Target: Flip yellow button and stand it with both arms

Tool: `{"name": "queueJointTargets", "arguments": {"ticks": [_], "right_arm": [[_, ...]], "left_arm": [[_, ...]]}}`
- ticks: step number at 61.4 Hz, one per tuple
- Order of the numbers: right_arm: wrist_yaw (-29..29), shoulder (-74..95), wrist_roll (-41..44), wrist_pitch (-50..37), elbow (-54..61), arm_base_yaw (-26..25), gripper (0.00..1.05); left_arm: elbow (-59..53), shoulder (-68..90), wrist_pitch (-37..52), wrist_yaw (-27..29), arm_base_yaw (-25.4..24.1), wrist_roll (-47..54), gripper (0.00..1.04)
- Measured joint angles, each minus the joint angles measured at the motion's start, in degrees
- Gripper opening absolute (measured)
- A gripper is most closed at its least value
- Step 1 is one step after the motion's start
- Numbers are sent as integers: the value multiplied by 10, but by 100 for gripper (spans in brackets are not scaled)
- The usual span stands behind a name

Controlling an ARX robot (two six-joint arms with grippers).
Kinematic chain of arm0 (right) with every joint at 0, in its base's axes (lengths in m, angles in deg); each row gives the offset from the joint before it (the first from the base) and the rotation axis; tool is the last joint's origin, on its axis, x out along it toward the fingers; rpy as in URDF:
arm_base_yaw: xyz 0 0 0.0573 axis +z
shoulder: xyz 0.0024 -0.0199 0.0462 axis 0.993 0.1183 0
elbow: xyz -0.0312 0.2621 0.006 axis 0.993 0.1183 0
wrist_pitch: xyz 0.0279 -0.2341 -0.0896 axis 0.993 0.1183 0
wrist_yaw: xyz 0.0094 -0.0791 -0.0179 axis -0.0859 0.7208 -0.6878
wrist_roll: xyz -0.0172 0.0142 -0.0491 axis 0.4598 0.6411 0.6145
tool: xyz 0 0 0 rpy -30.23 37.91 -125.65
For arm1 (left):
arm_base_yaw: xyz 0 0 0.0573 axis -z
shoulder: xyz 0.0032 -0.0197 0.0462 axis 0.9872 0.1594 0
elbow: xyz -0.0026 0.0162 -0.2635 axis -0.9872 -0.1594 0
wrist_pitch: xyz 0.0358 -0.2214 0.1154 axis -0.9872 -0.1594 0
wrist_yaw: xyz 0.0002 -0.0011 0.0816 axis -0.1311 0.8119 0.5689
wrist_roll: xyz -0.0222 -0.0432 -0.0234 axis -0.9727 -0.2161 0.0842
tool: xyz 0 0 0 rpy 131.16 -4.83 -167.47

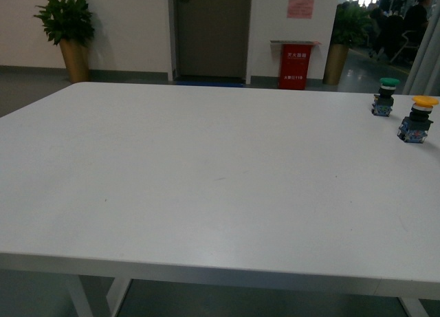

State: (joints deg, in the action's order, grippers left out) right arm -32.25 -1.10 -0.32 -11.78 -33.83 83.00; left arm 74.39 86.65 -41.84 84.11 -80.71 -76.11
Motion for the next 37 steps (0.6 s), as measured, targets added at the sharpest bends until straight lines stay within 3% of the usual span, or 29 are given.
{"name": "queueJointTargets", "arguments": {"ticks": [26, 37], "right_arm": [[0, 0, 0, 0, 0, 0, 99], [0, 0, -1, 0, 0, 0, 98]], "left_arm": [[0, 0, 0, 0, 0, 0, 99], [0, 0, 0, 0, 0, 0, 99]]}}
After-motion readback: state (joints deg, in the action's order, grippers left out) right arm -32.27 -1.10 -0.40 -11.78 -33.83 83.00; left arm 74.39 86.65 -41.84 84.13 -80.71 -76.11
